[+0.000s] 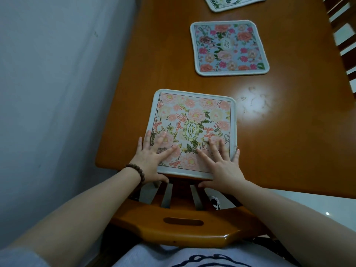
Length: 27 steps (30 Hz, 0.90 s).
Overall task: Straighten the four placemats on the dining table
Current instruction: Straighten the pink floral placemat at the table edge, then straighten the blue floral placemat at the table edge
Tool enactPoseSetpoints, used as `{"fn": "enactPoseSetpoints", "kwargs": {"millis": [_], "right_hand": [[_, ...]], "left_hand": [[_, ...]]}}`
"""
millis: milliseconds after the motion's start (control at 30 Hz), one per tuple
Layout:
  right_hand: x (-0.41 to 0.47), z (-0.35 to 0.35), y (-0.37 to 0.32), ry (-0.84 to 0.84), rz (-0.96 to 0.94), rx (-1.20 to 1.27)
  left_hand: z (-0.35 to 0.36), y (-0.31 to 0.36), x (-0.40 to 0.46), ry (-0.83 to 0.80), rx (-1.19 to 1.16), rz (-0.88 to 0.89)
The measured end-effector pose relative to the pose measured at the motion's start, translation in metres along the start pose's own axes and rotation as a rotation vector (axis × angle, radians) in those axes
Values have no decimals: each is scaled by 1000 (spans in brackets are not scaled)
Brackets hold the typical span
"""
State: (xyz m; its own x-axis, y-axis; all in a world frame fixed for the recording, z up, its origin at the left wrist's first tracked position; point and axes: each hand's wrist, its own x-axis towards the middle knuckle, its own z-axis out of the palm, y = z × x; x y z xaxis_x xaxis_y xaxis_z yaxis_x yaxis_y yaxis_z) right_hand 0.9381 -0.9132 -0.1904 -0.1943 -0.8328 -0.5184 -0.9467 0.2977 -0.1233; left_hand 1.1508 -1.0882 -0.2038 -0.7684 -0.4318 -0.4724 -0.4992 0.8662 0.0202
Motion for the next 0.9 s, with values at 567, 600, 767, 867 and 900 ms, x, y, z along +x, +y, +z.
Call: {"fn": "enactPoseSetpoints", "kwargs": {"millis": [567, 600, 767, 867, 900], "right_hand": [[0, -4, 4, 30, -13, -22], [0, -5, 5, 25, -20, -12], [-1, -15, 17, 111, 73, 111], [-9, -21, 35, 203, 208, 175], [-13, -23, 43, 224, 246, 205]], "left_hand": [[-4, 8, -5, 27, -21, -52], [-6, 10, -6, 34, -12, -57], [-24, 33, 3, 123, -32, -135], [-45, 54, 22, 153, -45, -138], [-52, 63, 30, 166, -60, -127]]}}
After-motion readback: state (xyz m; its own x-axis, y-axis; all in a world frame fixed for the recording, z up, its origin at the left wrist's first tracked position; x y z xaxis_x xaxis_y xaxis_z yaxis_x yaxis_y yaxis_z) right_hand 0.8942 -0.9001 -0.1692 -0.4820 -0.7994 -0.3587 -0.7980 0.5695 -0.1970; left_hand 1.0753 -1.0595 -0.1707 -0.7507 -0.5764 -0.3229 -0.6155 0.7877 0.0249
